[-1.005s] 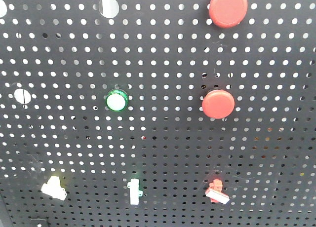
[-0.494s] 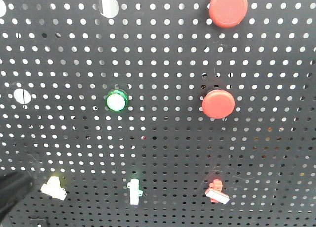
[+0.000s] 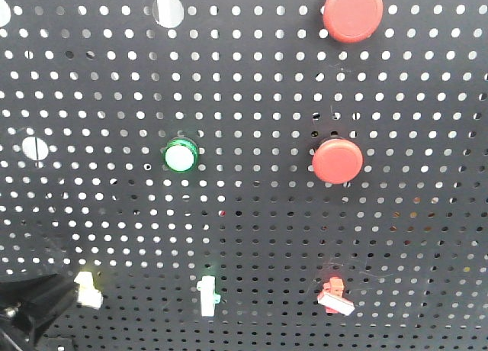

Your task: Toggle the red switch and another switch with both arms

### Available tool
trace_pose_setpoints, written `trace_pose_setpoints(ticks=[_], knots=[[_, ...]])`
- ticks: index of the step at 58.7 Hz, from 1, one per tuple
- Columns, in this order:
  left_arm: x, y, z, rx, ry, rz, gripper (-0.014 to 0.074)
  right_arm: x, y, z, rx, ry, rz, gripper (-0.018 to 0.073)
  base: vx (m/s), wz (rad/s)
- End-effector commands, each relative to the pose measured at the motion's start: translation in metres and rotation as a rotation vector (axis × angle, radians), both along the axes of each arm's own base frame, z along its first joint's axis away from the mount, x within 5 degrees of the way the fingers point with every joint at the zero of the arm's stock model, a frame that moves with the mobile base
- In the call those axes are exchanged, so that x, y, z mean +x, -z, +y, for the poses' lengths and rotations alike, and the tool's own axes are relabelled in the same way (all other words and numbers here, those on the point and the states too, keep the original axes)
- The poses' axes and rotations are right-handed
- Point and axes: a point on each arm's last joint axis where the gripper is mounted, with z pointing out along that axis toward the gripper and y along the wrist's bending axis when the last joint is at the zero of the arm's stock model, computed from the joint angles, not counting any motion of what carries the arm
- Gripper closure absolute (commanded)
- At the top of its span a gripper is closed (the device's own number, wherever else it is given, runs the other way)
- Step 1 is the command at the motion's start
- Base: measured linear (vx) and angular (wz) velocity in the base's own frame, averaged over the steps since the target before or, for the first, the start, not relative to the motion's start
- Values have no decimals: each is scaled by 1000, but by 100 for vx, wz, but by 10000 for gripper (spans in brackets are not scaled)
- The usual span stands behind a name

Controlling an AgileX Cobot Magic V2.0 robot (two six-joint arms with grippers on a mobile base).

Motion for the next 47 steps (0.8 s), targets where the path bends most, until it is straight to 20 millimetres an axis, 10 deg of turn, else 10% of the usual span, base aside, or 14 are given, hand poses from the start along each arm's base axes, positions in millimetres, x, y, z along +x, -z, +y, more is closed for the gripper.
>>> trace_pose_setpoints(ticks=[1,22,47], knots=[[9,-14,-1,-49,-21,-80,594,1,-15,-2,-18,21,-93,566,0,0],[2,28,15,-119,-116,58,594,1,-15,-2,-11,20,-92,566,0,0],[-50,-13,31,-208,-91,-123,594,6,-8,9,-124,-109,-23,566,0,0]])
